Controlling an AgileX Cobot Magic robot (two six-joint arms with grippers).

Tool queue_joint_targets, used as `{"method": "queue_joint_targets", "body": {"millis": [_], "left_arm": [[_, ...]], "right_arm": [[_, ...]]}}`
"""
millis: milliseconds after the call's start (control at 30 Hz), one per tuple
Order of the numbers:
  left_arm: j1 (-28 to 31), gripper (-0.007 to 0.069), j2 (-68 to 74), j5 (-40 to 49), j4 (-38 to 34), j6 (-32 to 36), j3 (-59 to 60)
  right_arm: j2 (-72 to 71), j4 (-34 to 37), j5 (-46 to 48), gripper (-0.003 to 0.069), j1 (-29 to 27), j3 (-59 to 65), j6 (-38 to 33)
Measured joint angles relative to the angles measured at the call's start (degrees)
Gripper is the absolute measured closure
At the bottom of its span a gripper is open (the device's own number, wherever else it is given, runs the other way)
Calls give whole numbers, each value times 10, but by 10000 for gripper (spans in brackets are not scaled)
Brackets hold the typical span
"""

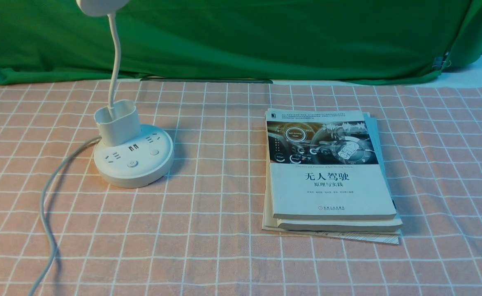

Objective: Turn on the table lamp on the pink coffee tablecloth with your hand.
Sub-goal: 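Press the power button on the lamp base to turn the lamp on with the left gripper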

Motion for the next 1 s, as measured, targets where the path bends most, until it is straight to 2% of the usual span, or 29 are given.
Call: {"method": "queue_joint_targets", "body": {"millis": [67,133,167,233,267,300,333,367,467,600,633,667,733,767,833,900,1000], "left_arm": [[0,602,59,-11,-19,4,0],[0,602,116,-44,-88,49,-1],[0,602,121,-48,-98,68,0],[0,602,190,-83,-296,239,-3],[0,602,202,-86,-350,310,-6],[0,602,252,-82,-483,432,-19],[0,602,285,-73,-536,505,-30],[0,602,322,-61,-583,550,-47],[-1,618,419,-7,-635,620,-115],[-10,629,532,37,-588,602,-223],[-23,629,573,38,-534,556,-267],[-25,629,584,37,-526,548,-273],[-49,630,650,37,-412,462,-346],[-53,629,655,37,-404,450,-351],[-73,629,707,37,-325,400,-405],[-89,629,756,36,-275,369,-452],[-93,629,804,27,-252,349,-500]], "right_arm": [[0,0,0,419,0,0,0],[0,0,0,419,0,0,0],[0,0,0,419,0,0,0],[0,0,0,419,0,0,0],[0,0,0,419,0,0,0],[0,0,0,419,0,0,0],[0,0,0,419,0,0,0],[0,0,0,419,0,0,0],[0,0,0,419,0,0,0],[0,0,0,419,0,0,0],[0,0,0,419,0,0,0],[0,0,0,419,0,0,0],[0,0,0,419,0,0,0],[0,0,0,419,0,0,0],[0,0,0,419,0,0,0],[0,0,0,419,0,0,0],[0,0,0,419,0,0,0]]}}
